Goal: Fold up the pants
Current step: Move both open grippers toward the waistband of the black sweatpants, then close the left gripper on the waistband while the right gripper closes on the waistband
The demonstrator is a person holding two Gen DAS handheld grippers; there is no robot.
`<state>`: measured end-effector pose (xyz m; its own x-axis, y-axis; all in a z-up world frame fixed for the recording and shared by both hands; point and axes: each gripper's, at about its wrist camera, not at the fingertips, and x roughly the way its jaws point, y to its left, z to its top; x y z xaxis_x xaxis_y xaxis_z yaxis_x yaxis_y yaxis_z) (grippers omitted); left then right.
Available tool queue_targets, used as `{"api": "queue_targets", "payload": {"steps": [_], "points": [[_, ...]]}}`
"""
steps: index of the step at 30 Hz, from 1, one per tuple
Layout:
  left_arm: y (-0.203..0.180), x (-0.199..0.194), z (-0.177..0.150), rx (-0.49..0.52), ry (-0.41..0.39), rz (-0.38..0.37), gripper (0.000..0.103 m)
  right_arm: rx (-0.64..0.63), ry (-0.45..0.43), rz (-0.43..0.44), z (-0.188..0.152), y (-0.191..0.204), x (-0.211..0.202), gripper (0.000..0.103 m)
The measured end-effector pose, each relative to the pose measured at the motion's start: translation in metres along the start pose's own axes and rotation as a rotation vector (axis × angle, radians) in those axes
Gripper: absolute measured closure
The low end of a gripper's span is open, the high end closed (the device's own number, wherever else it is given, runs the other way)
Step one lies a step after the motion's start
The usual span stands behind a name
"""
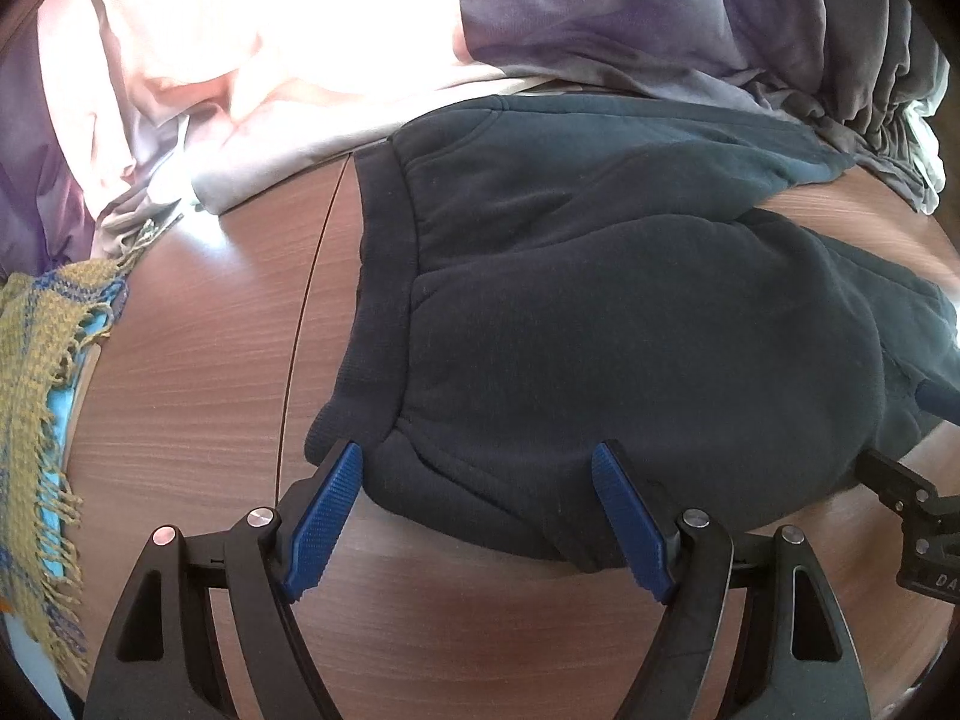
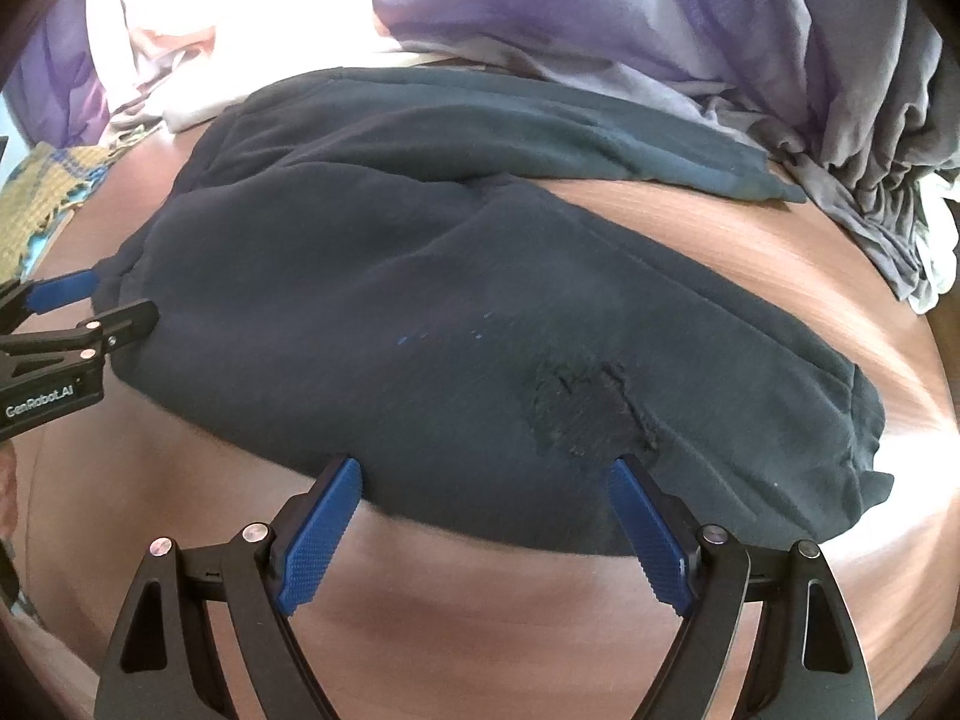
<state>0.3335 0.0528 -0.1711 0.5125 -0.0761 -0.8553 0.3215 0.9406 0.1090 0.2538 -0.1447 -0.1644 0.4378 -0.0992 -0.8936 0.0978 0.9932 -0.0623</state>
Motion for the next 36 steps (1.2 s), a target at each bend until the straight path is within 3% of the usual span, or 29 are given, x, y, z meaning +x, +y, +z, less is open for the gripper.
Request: {"api": "queue_targets", "payload": {"steps": [9, 23, 26, 28, 30, 34, 36], "points": [[0.000, 0.000, 0.000, 0.011, -0.001, 0.006, 0.023, 0.041, -0.005, -0.004, -0.003, -0.009, 0.003, 0.018], [0.002, 0.004, -0.001, -0.013, 0.007, -0.017, 0.027, -0.091, -0.021, 0.050, -0.008, 0.014, -0.002, 0.018], [0.002, 0.002, -0.001, -0.012, -0.008, 0.001, 0.047, -0.093, -0.036, 0.036, -0.005, 0.016, 0.001, 0.018], [0.002, 0.002, -0.001, 0.002, -0.018, 0.045, 0.069, -0.086, -0.040, 0.035, -0.003, 0.016, 0.002, 0.023], [0.004, 0.002, -0.002, 0.008, -0.025, 0.070, 0.080, -0.084, -0.038, 0.047, -0.003, 0.016, 0.004, 0.027], [0.012, 0.001, -0.002, -0.020, -0.030, 0.064, 0.086, -0.089, -0.046, 0.063, -0.002, 0.017, 0.003, 0.039], [0.012, 0.001, -0.003, -0.023, -0.032, 0.066, 0.086, -0.098, -0.049, 0.076, -0.002, 0.019, 0.002, 0.050]]}}
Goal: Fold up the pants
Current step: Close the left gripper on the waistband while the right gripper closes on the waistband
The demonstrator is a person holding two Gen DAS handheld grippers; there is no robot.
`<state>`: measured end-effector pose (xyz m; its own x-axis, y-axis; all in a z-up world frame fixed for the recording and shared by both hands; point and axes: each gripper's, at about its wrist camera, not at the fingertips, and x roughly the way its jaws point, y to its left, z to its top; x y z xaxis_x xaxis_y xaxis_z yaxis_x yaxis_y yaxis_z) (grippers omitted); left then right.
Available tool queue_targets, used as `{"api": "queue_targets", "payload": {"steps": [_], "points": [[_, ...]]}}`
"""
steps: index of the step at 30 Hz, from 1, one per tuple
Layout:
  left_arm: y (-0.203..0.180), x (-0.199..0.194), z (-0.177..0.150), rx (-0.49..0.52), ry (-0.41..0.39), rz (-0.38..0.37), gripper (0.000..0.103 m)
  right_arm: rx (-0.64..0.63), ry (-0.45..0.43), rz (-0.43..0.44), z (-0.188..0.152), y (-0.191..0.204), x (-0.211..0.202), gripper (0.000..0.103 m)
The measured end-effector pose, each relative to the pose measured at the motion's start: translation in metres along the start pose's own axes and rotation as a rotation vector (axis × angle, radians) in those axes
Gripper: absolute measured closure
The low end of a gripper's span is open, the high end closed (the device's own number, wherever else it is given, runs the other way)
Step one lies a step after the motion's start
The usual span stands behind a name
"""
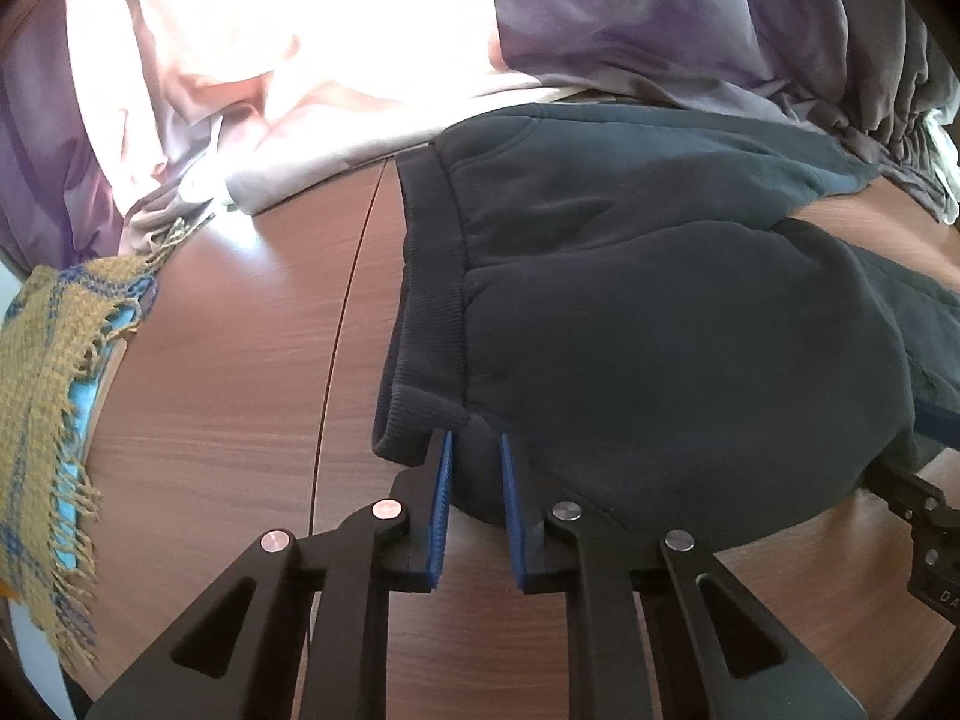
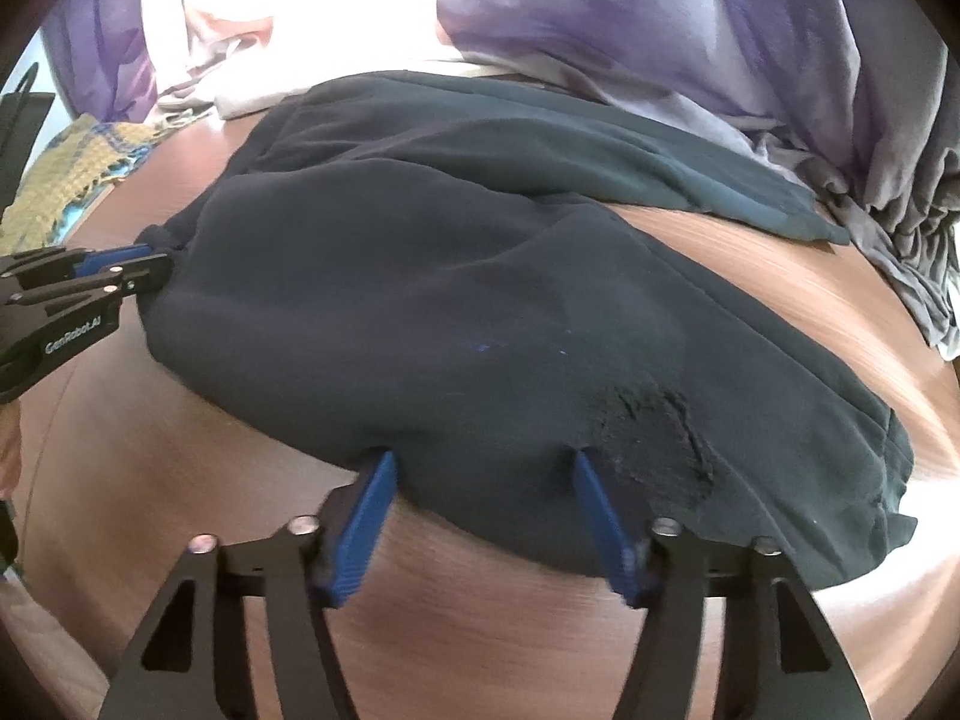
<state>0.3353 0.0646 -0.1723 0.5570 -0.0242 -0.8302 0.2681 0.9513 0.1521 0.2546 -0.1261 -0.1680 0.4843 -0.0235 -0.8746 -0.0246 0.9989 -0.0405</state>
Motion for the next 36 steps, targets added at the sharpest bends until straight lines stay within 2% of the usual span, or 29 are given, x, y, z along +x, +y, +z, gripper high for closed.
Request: {"api": "queue_targets", "payload": {"steps": [9, 12, 15, 17, 18, 23, 33, 36], "points": [[-0.001, 0.001, -0.001, -0.004, 0.005, 0.004, 0.080, -0.007, -0.005, 0.029, 0.002, 0.004, -0.002, 0.082], [-0.001, 0.003, -0.001, -0.006, 0.006, 0.008, 0.076, 0.004, -0.006, 0.030, 0.003, 0.004, -0.002, 0.088], [0.000, 0.004, -0.001, -0.017, -0.001, -0.005, 0.076, 0.013, -0.007, 0.029, 0.005, 0.004, -0.003, 0.091], [0.004, 0.003, -0.002, -0.044, -0.017, -0.012, 0.087, 0.016, -0.010, 0.026, 0.006, 0.004, -0.005, 0.092], [0.007, 0.002, -0.003, -0.056, -0.021, -0.022, 0.090, 0.019, -0.012, 0.025, 0.006, 0.004, -0.006, 0.093], [0.027, -0.005, -0.004, -0.173, -0.029, -0.118, 0.092, 0.039, -0.031, 0.023, 0.011, 0.003, -0.013, 0.094], [0.028, -0.028, 0.008, -0.176, -0.079, -0.130, 0.093, 0.073, -0.059, 0.031, 0.018, -0.004, -0.029, 0.094], [0.028, -0.035, 0.014, -0.176, -0.098, -0.128, 0.093, 0.079, -0.092, 0.030, 0.024, -0.006, -0.038, 0.094]]}}
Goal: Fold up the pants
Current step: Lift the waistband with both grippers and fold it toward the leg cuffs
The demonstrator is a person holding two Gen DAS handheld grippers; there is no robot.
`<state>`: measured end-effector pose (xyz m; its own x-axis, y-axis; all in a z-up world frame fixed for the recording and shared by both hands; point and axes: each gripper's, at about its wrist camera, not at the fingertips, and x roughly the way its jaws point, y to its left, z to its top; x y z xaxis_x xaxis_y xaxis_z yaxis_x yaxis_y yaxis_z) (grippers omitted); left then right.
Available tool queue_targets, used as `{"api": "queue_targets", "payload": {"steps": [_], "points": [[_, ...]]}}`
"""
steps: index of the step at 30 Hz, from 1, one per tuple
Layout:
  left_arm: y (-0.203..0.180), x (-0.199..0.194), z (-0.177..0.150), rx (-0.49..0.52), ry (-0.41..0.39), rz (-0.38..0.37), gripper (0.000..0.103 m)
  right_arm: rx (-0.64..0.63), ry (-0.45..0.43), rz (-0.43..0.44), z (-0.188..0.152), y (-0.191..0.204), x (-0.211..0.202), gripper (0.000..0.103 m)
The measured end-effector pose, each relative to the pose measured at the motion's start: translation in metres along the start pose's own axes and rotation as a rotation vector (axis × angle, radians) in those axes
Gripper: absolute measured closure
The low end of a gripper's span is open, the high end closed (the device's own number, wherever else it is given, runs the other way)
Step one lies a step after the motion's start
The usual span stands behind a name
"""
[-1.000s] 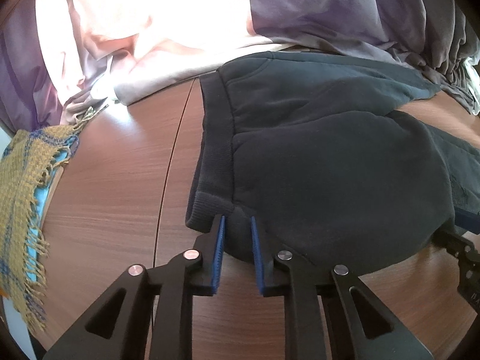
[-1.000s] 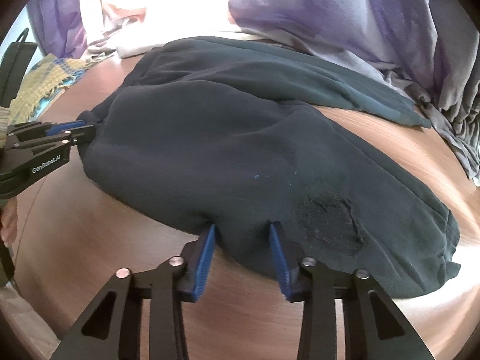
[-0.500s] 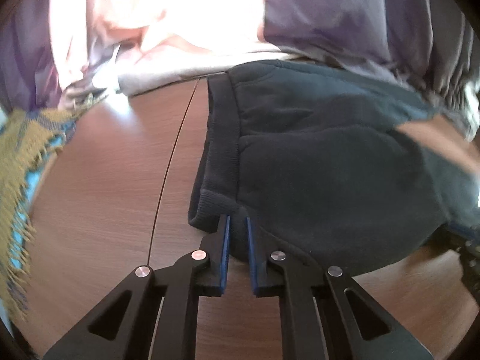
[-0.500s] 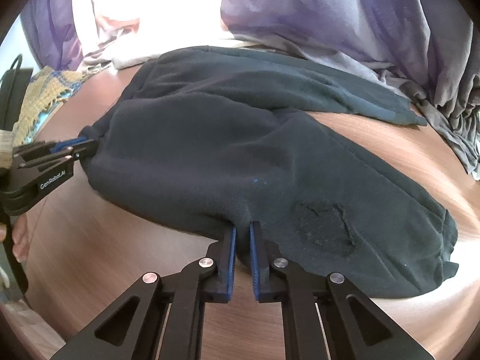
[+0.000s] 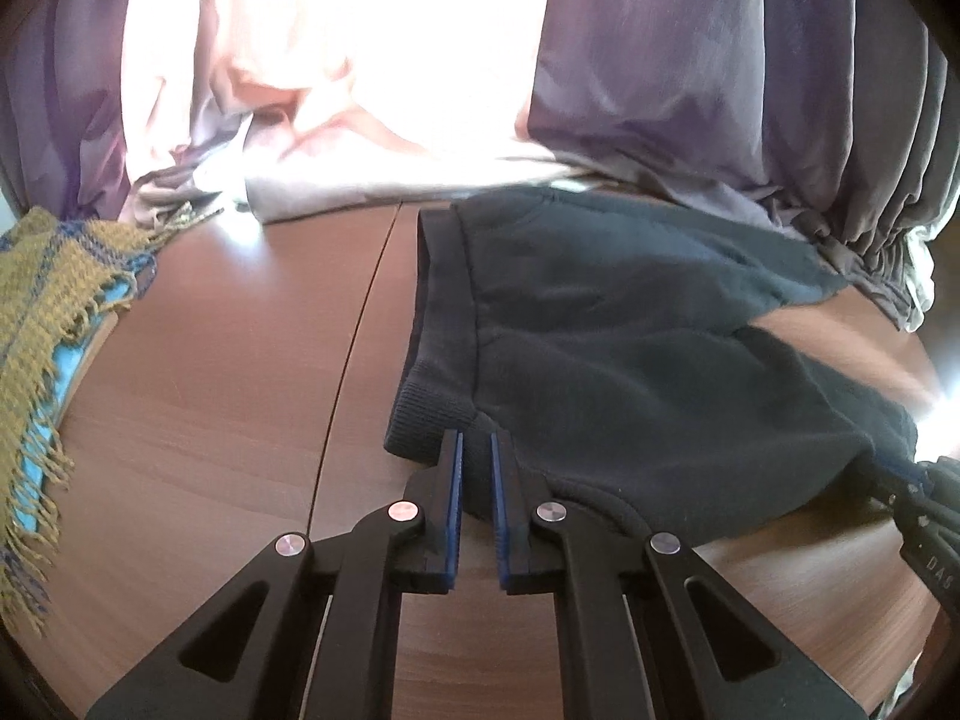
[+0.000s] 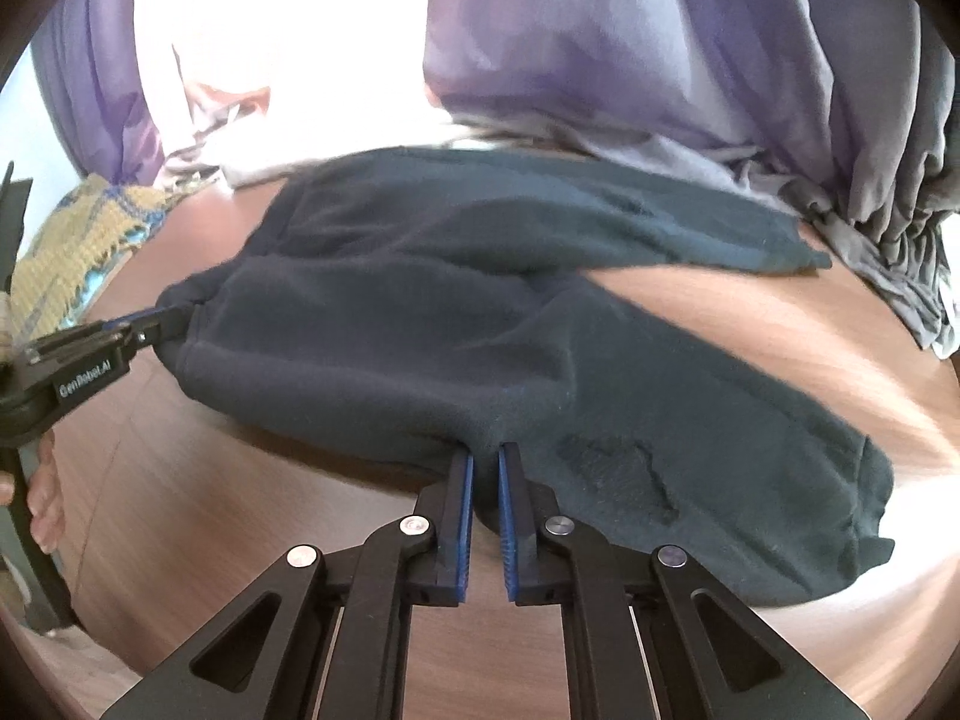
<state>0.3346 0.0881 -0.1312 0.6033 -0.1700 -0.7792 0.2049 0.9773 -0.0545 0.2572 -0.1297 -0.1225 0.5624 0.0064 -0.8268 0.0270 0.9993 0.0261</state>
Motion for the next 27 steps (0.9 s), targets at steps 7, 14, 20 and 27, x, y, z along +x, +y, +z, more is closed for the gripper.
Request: {"api": "queue_targets", "payload": {"steps": [7, 14, 20, 27], "points": [[-0.004, -0.016, 0.026, -0.030, -0.049, -0.010, 0.093, 0.018, -0.075, -0.001, 0.023, -0.009, -0.017, 0.094], [-0.012, -0.018, 0.052, -0.019, -0.109, -0.016, 0.093, 0.017, -0.130, -0.016, 0.051, -0.022, -0.019, 0.094], [-0.020, -0.015, 0.077, -0.018, -0.155, -0.019, 0.093, 0.028, -0.207, -0.034, 0.081, -0.032, -0.022, 0.095], [-0.027, 0.006, 0.112, -0.030, -0.166, -0.027, 0.093, 0.046, -0.268, -0.050, 0.119, -0.046, -0.010, 0.095]]}}
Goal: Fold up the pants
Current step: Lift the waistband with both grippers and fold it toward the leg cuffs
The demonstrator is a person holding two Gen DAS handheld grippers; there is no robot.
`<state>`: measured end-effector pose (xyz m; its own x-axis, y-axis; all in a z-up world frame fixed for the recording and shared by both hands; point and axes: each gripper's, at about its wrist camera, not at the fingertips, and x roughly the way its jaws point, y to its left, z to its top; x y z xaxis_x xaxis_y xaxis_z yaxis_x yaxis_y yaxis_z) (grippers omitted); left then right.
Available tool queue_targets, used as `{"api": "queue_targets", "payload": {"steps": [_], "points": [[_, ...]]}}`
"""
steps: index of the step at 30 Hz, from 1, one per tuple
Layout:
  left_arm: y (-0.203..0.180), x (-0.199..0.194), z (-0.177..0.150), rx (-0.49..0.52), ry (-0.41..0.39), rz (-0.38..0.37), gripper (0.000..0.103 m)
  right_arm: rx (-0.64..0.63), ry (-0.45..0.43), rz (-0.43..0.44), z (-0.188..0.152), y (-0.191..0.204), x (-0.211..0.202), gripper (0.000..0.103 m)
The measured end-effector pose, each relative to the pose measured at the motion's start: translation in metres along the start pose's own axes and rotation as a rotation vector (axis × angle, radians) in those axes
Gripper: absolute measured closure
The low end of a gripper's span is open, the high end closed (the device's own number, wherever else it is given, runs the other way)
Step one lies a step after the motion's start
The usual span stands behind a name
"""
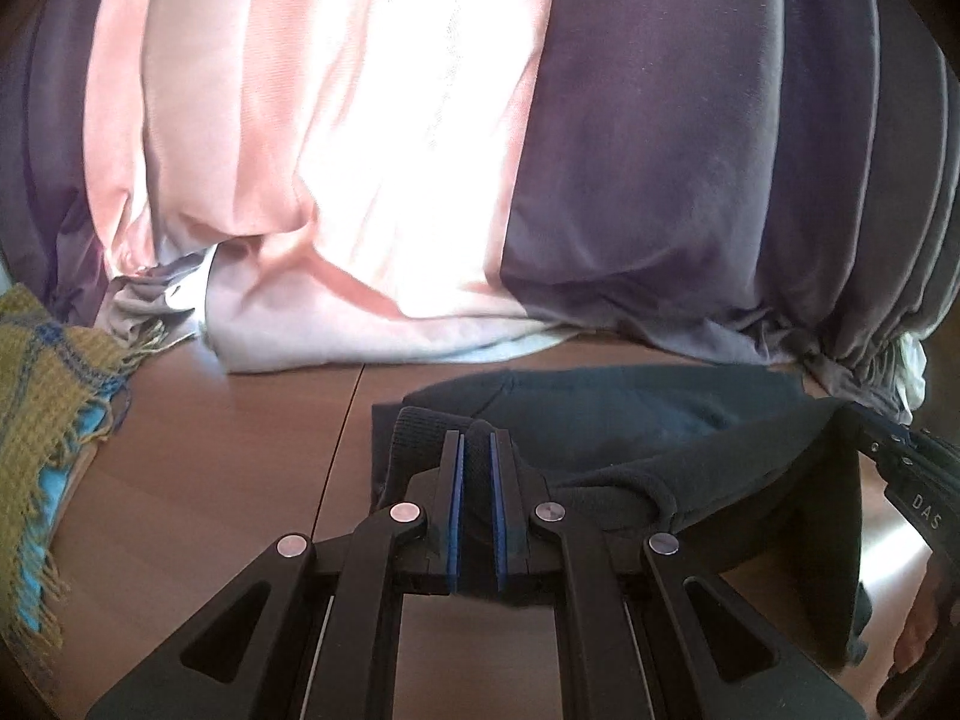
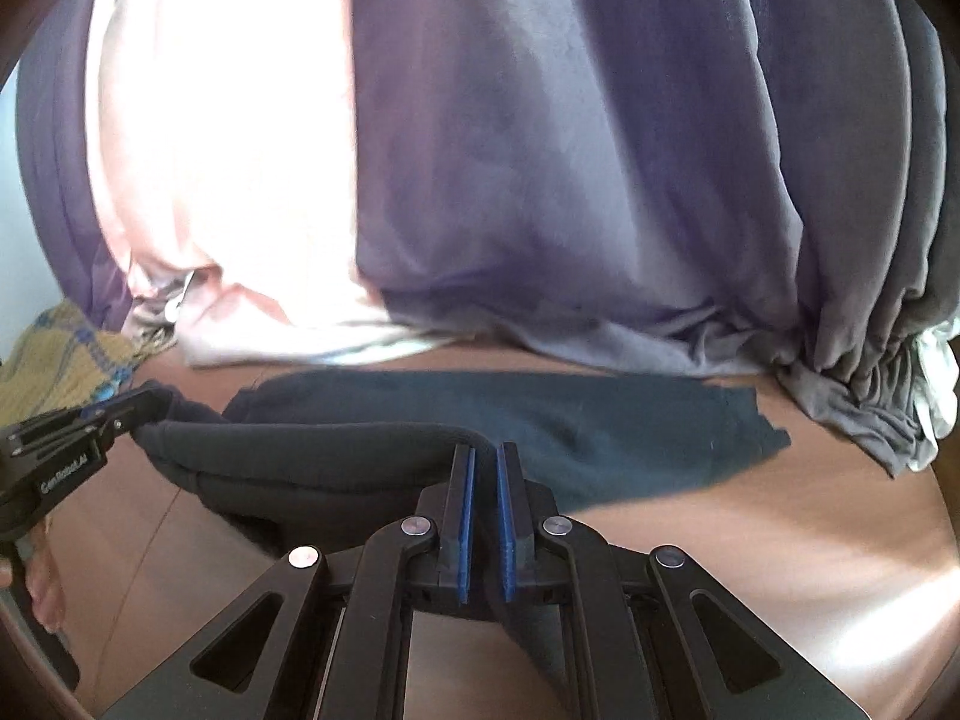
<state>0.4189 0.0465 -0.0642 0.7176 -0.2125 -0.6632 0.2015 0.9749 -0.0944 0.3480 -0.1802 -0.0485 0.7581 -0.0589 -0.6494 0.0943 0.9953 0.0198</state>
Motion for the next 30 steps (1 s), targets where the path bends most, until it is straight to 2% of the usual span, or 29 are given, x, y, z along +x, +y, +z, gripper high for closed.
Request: {"api": "queue_targets", "payload": {"steps": [6, 14, 30], "points": [[-0.005, 0.027, 0.022, 0.018, 0.005, 0.024, 0.093, 0.015, 0.007, 0.026, 0.026, -0.014, 0.034, 0.095], [-0.006, 0.077, 0.043, 0.011, 0.072, 0.053, 0.093, 0.021, 0.080, 0.057, 0.051, -0.024, 0.096, 0.095], [-0.006, 0.159, 0.056, 0.025, 0.170, 0.130, 0.093, 0.038, 0.214, 0.052, 0.061, -0.038, 0.197, 0.095]]}}
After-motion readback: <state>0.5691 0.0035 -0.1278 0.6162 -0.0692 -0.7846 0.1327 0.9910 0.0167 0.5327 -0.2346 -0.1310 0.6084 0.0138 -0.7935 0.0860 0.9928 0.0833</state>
